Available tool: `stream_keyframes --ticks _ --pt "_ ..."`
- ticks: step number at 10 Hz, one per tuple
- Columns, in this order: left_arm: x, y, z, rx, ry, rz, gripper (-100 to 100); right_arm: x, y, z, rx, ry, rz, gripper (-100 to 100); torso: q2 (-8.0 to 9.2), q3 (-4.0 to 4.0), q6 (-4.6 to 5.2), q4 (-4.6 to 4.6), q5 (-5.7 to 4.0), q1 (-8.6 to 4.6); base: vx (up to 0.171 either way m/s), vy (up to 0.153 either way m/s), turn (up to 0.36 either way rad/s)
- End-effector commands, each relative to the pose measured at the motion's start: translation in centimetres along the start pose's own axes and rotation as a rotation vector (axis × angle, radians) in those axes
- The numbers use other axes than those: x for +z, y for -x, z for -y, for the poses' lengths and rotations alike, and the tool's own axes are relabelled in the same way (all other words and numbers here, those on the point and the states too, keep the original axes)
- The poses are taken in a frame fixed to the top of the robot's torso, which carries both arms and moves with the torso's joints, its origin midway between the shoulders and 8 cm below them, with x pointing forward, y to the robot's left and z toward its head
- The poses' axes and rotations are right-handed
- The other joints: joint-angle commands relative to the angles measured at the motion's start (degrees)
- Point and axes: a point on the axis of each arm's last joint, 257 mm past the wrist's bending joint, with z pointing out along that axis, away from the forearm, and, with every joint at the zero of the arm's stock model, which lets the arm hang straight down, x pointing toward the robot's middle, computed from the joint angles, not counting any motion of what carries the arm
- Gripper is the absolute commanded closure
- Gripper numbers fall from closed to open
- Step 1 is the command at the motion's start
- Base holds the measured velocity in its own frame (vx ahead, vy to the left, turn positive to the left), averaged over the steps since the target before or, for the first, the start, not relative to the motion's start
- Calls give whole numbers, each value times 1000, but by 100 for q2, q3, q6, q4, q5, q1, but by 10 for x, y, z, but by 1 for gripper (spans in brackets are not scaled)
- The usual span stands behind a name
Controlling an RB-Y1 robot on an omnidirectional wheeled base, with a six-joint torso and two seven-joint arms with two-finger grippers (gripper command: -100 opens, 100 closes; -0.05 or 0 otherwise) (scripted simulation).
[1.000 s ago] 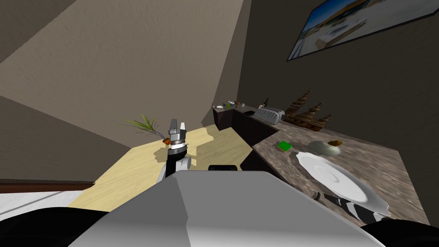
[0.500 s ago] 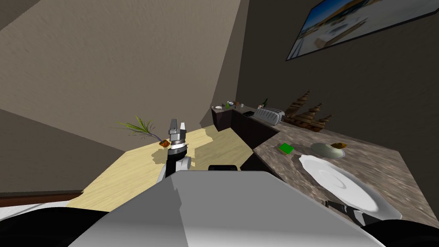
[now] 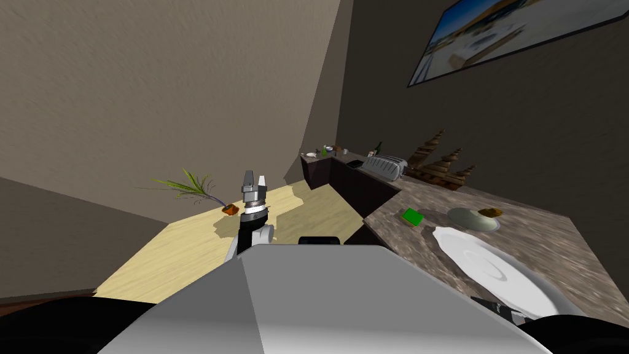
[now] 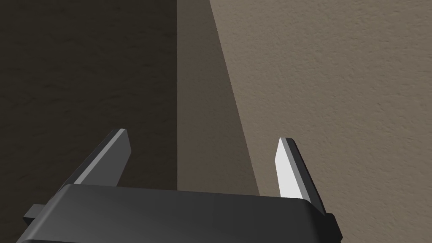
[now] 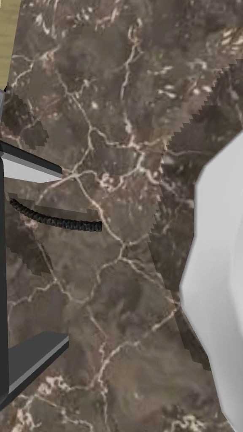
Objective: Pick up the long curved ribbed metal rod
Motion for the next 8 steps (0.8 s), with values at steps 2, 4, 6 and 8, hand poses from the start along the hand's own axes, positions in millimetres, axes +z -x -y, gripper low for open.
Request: stream_keyframes --ticks 2,4,6,8 --pt "0 0 0 0 0 0 0 0 18 -2 101 -15 71 -100 -3 -2 0 -1 0 -2 106 -21 -66" --pt "0 0 0 0 0 0 0 0 27 -1 148 -21 106 -100 0 0 -1 0 0 0 79 -20 -50" --pt "0 0 0 0 0 0 0 1 28 0 153 -23 109 -100 9 5 -1 2 0 0 48 -9 -19" --pt "0 0 0 0 0 0 0 3 31 7 160 -11 114 -100 29 16 -1 6 1 5 -29 -14 83"
